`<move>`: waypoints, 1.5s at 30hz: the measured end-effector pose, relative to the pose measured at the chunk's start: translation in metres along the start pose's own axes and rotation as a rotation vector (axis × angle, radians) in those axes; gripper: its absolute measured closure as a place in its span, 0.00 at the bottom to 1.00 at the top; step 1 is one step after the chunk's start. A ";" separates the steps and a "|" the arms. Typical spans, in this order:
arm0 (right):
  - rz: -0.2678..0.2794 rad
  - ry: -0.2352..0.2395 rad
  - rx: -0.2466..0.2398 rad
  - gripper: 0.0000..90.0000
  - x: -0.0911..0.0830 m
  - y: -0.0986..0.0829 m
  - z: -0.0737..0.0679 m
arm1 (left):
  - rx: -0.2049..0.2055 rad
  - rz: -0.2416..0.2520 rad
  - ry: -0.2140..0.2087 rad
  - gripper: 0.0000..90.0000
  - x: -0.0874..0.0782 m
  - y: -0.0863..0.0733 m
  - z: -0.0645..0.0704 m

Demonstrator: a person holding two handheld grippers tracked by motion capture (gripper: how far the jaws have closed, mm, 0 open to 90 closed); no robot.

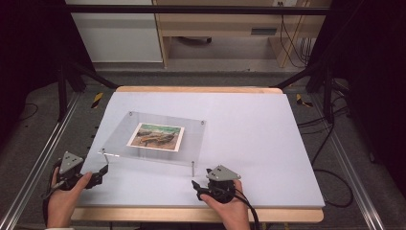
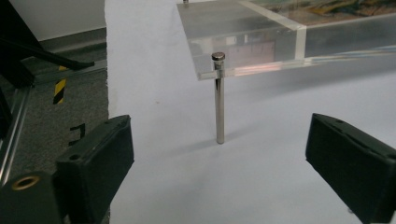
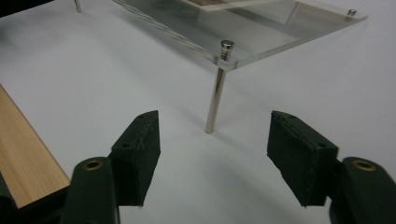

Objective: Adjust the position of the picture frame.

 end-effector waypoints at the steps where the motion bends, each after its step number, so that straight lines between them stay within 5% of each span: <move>1: -0.018 -0.027 0.020 0.50 0.009 0.001 0.001 | -0.016 0.002 -0.002 0.13 0.000 0.000 -0.001; 3: -0.018 -0.024 0.054 0.58 0.016 0.004 0.003 | -0.017 0.006 -0.003 0.15 0.001 0.001 -0.001; 12: -0.028 -0.010 0.031 0.80 0.039 0.017 0.006 | -0.047 0.042 0.007 0.32 -0.001 0.003 -0.004; 16: -0.004 0.025 0.056 0.93 0.050 0.021 0.007 | -0.062 0.045 -0.012 0.40 -0.001 0.002 -0.005; 24: 0.037 0.065 0.121 0.94 0.048 0.024 0.010 | -0.070 0.015 -0.023 0.55 0.009 -0.001 -0.005; 36: 0.025 0.111 0.164 0.94 0.045 0.033 0.012 | -0.069 0.113 -0.047 0.77 0.032 0.012 -0.005; 45: 0.021 0.119 0.171 0.94 0.044 0.034 0.013 | -0.117 0.147 -0.054 0.88 0.037 0.014 -0.004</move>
Point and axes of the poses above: each handheld gripper's, and its own axes: x roughly forward along the jaws, y roughly out of its top, z roughly to its right, the point moved 3 cm from there along x, roughly forward along the jaws
